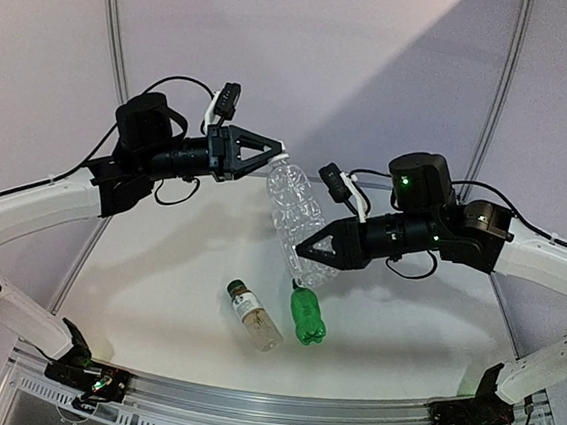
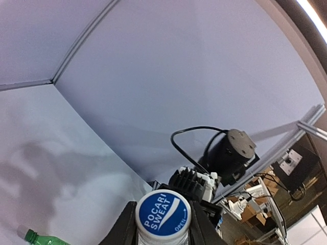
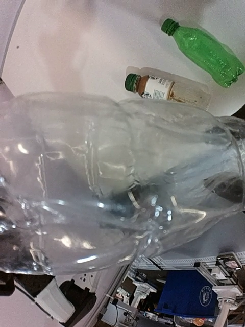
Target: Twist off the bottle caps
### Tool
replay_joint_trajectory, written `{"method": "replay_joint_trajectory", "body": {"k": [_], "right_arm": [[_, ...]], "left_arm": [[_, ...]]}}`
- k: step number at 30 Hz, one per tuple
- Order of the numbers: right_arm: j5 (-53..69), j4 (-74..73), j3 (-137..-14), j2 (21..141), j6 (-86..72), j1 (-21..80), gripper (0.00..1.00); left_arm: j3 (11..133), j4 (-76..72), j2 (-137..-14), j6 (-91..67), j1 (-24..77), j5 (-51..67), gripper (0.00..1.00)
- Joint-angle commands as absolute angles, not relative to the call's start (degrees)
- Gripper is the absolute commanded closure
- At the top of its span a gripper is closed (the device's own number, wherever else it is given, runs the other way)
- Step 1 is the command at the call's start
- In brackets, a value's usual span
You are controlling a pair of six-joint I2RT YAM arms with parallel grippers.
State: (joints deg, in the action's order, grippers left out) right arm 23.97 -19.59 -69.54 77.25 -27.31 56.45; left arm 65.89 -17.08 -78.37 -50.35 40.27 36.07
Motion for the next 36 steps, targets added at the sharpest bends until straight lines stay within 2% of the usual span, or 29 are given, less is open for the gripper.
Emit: {"method": "replay_joint_trajectory", "body": {"k": [1,8,14,19,21,27,33,36], "right_arm": [[9.86,-28.67,-76.7,80.1,-26.57,56.32,1.0],[-20.35,-51.03,-94.12,92.03,-25.25,58.26,1.0],[-28.79,-60.84,-100.14,100.93,-25.14,60.86,1.0],[-29.41,-62.69,-100.02,102.88,-25.32,61.09,1.0],[-29.25,-62.84,-99.75,103.04,-25.3,61.3,1.0],[-27.08,-61.0,-97.37,102.03,-24.97,61.4,1.0],[-24.51,-59.42,-95.61,101.04,-25.03,61.34,1.0],[-23.2,-58.13,-94.81,99.78,-25.06,61.36,1.0]], "left_arm": [[69.78,-6.75,-80.56,-51.28,41.78,27.71,0.79],[76.09,11.91,-85.98,-63.8,44.4,10.52,0.77],[84.68,24.87,-91.55,-74.08,45.7,4.02,0.75],[89.26,28.12,-95.85,-77.6,46.44,6.03,0.68],[90.54,29.3,-97.11,-77.94,46.7,6.74,0.63],[91.14,29.26,-97.29,-77.51,46.93,6.89,0.4],[88.06,23.04,-93.3,-73.88,46.96,6.52,0.28],[84.03,19.77,-88.74,-71.33,46.7,4.91,0.14]]}}
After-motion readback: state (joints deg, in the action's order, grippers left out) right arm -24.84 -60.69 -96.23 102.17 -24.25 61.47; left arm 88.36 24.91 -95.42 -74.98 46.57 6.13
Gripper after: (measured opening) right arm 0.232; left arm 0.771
